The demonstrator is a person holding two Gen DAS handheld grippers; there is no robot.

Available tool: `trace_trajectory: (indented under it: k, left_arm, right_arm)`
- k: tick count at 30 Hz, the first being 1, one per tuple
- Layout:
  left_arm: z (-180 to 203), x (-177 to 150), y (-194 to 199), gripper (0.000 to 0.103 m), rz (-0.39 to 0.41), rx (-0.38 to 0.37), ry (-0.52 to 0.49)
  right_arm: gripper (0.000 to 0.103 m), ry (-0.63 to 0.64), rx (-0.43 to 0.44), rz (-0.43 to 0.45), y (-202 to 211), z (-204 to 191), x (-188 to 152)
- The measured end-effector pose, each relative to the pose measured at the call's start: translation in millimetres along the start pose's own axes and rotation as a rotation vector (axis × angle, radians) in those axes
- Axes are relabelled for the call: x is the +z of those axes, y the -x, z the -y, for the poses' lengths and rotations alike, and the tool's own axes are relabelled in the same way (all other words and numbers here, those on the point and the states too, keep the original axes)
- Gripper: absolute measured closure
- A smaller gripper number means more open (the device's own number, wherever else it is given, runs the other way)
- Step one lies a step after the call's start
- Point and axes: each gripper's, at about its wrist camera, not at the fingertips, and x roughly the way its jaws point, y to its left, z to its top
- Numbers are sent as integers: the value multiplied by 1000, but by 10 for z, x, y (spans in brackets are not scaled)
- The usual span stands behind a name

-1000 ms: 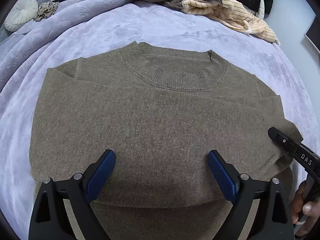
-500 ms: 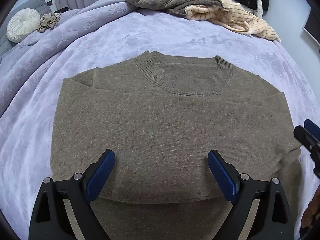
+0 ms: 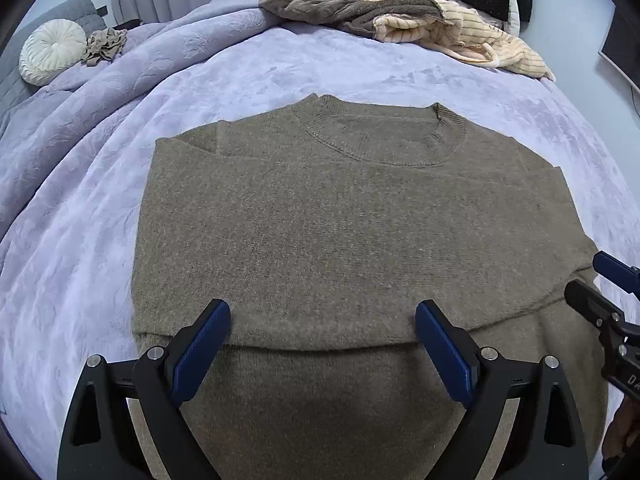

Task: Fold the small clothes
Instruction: 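Push the collar section down over the sweater body with both tools, then grasp the sweater hem with the right tool while the left tool grasps the hem too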

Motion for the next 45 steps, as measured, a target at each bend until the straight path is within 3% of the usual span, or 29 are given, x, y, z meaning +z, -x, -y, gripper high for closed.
trace_trajectory:
  k: [7, 16, 22, 24, 27, 31, 34, 35, 39, 41, 43, 45]
  left_arm:
    - [-23, -331, -106, 9, -69, 24, -9]
    - [-119, -680, -10, 8, -93, 24, -6]
    - [-166, -1109, 229, 8, -101, 11, -23]
    - [-166, -1296, 345, 1, -100, 11, -34]
    - [-170, -1590, 524, 1, -96, -2, -46]
    - [-226, -1898, 712, 1, -99, -10, -52]
    - [-201, -1988, 896, 1, -98, -10, -54]
    - [-164, -1977, 958, 1, -85, -22, -60]
    - [69, -1927, 1023, 1, -70, -86, -96]
    - [230, -1984, 912, 1, -96, -47, -152]
    - [267, -2046, 776, 1, -114, 9, -196]
    - [238, -2155, 818, 1, -105, 7, -198]
  right_arm:
    - [32, 36, 43, -115, -265, -319, -307]
    - [28, 83, -14, -118, -164, -418, -523]
    - [27, 101, -10, -109, 76, -391, -872]
    - [25, 96, 0, -109, 188, -353, -1038]
    - [23, 107, 8, -112, 374, -297, -1331]
    - [23, 185, -26, -90, 600, -311, -1661]
    - [23, 232, -61, -100, 772, -372, -1727]
    - [23, 230, -58, -96, 833, -401, -1706]
    - [23, 254, 88, -20, 1002, -702, -1590]
    - [23, 299, 147, -56, 878, -889, -1602]
    - [23, 366, 133, -107, 692, -1031, -1693]
    - [23, 429, 103, -73, 661, -1049, -1823]
